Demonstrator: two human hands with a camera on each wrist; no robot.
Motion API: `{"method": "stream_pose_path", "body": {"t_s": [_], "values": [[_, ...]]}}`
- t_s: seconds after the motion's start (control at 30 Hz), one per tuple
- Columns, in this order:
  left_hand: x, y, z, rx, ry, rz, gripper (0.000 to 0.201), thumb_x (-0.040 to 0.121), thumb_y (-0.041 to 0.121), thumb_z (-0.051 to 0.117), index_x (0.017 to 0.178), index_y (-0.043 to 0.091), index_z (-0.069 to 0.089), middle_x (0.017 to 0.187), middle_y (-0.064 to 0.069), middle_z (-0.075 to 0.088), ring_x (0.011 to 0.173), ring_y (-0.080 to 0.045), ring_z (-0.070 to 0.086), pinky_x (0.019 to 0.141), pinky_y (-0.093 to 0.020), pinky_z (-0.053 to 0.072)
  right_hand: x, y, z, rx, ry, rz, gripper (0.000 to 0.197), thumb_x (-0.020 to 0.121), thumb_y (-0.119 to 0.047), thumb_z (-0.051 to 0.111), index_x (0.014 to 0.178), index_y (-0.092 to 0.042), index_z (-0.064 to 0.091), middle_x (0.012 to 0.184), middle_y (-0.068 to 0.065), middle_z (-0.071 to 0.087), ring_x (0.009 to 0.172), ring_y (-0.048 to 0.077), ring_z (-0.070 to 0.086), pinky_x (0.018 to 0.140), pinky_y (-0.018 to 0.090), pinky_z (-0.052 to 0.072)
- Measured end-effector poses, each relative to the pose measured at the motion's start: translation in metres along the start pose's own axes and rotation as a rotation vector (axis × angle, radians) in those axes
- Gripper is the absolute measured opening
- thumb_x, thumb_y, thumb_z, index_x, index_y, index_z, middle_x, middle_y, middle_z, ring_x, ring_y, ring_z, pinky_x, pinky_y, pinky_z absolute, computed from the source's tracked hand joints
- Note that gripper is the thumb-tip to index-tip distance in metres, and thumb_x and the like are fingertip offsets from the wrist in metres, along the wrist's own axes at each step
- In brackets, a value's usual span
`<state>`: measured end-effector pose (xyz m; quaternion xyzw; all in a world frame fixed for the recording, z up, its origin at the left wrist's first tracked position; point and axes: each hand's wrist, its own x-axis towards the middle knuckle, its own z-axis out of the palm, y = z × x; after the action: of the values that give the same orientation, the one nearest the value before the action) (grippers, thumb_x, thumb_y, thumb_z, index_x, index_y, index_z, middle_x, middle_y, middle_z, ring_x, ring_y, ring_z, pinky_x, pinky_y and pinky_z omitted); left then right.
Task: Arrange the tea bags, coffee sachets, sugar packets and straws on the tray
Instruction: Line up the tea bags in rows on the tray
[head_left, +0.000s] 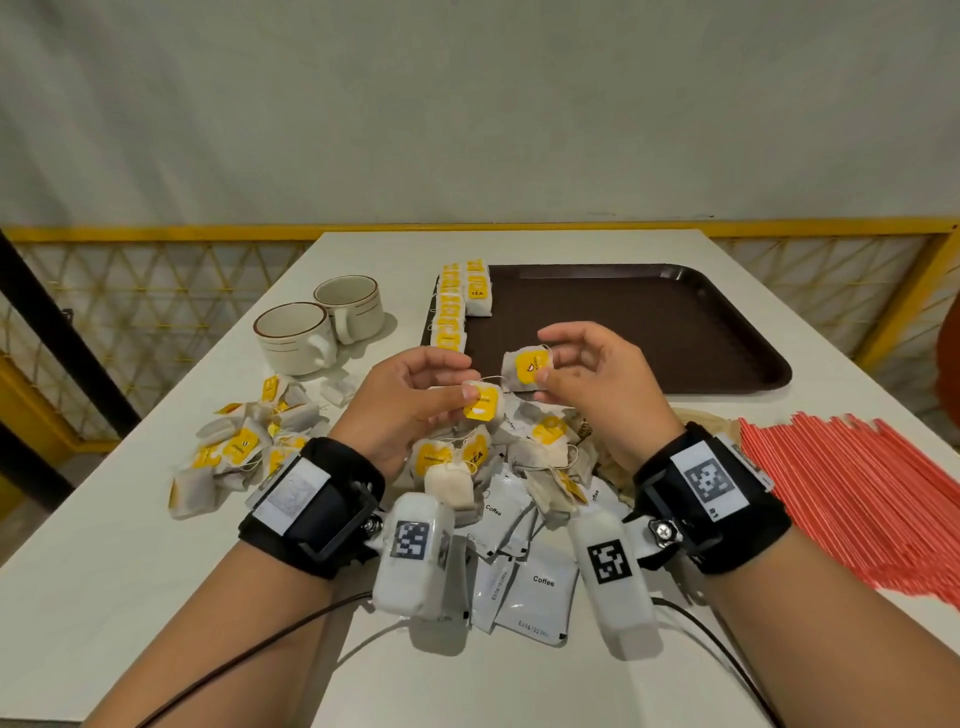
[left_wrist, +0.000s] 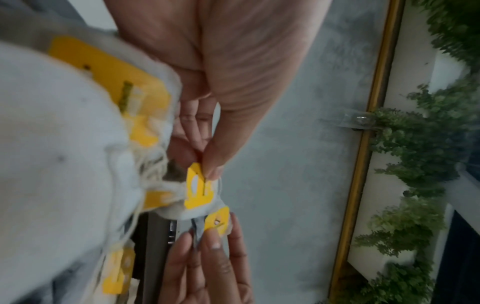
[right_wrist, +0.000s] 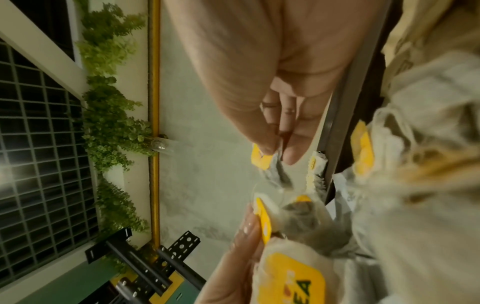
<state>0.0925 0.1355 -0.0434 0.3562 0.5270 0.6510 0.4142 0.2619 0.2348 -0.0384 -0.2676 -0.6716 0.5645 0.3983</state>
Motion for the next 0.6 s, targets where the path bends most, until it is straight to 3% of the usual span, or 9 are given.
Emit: {"method": "stream_pose_path", "body": {"t_s": [0.13,0.23,0.4,0.6], "values": [[-0.001,0.000,-0.002,0.066,-0.006,0.023,0.022,0.077,-0.008,0.067,0.094,0.006,0.064,0.074,-0.002,0.071,0.066,-0.012,0.067,0.060,-0.021,0.055,0.001,-0.002,-0.003,-0.062,-0.008,-0.058,0.014,0.086,-0.002,0.066,0.091,-0.015,0.068,0.091,0.009,0.069,0.083,0.017,0.065,0.077,0.035,0.058],[-0.002,0.002,-0.001,0.145,0.005,0.087,0.019,0.078,-0.003,0.069,0.092,0.010,0.065,0.073,0.002,0.071,0.063,-0.008,0.065,0.056,-0.019,0.052,0.001,-0.007,-0.006,-0.073,-0.085,-0.075,0.015,0.086,-0.003,0.066,0.091,-0.016,0.070,0.091,0.007,0.070,0.083,0.015,0.065,0.074,0.032,0.056],[-0.002,0.005,0.002,0.179,0.085,0.261,0.025,0.075,-0.003,0.072,0.095,0.010,0.066,0.081,-0.006,0.070,0.085,-0.016,0.067,0.084,-0.028,0.054,-0.006,-0.019,-0.008,0.102,-0.312,-0.020,0.025,0.071,-0.007,0.072,0.095,-0.013,0.068,0.080,0.001,0.071,0.076,0.013,0.067,0.071,0.025,0.055],[-0.003,0.010,0.011,0.158,0.061,0.323,0.025,0.074,-0.004,0.072,0.093,0.010,0.064,0.073,0.003,0.071,0.077,-0.011,0.068,0.074,-0.022,0.053,-0.009,-0.018,0.008,0.108,-0.275,-0.045,0.038,0.063,-0.001,0.078,0.097,-0.015,0.069,0.086,0.002,0.066,0.073,0.010,0.064,0.073,0.025,0.056]]}}
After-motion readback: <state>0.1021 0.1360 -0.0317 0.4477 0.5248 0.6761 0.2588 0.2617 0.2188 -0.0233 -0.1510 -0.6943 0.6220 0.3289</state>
